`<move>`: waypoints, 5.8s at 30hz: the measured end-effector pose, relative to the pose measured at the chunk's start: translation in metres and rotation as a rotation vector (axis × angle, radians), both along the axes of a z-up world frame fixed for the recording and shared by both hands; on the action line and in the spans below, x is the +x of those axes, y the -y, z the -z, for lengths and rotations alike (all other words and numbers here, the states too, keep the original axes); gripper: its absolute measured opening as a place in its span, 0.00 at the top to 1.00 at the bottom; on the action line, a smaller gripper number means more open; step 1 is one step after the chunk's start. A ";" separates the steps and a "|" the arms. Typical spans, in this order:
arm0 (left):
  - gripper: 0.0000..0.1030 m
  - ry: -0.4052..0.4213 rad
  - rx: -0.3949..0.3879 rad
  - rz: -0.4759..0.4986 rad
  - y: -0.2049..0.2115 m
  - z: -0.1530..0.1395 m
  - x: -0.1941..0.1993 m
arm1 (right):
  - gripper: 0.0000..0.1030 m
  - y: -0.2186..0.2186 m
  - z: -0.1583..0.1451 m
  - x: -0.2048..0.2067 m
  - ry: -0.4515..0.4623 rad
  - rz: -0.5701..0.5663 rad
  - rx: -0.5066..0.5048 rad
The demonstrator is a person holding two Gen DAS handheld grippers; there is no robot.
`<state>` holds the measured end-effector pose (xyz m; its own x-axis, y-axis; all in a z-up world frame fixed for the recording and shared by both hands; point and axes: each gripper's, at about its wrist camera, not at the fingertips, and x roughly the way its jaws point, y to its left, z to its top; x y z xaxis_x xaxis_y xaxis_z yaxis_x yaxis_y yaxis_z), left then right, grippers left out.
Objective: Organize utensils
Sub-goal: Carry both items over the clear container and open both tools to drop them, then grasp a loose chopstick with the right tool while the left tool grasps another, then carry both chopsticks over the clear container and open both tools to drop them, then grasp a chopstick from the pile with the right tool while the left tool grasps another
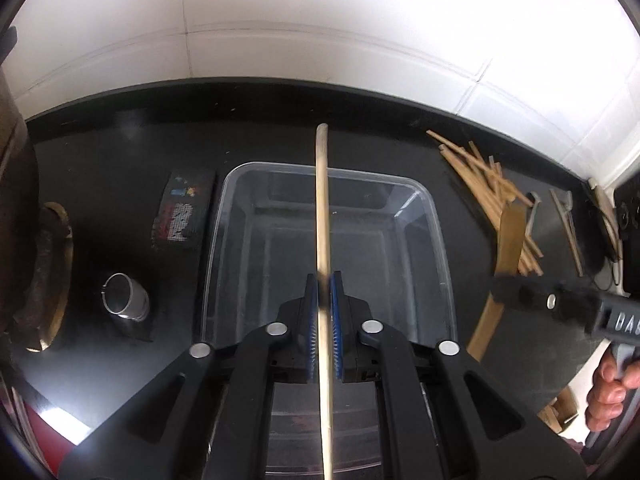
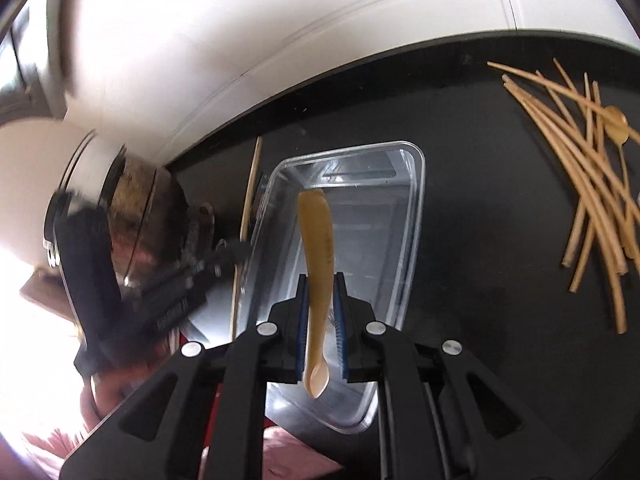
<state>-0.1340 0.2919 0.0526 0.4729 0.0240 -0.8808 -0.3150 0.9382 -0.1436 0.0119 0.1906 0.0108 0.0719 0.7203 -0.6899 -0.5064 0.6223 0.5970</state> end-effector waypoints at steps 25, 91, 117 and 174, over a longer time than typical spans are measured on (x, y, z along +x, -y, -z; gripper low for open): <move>0.06 -0.018 0.085 -0.022 0.166 -0.018 0.079 | 0.07 0.333 -0.023 0.061 0.411 0.517 -0.296; 0.06 -0.183 0.084 -0.260 0.210 0.122 0.190 | 0.12 0.390 0.101 0.218 0.371 0.162 -0.485; 0.95 0.115 0.033 -0.125 0.230 -0.018 0.085 | 0.93 0.360 0.004 0.074 0.393 0.003 -0.183; 0.06 0.034 -0.133 -0.108 -0.002 -0.036 -0.007 | 0.12 0.158 -0.003 -0.032 0.325 0.188 -0.307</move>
<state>-0.1412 0.2935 0.0884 0.5037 -0.0398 -0.8630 -0.4055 0.8712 -0.2768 -0.0197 0.0330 0.0134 0.4280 0.4407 -0.7891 -0.4980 0.8436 0.2009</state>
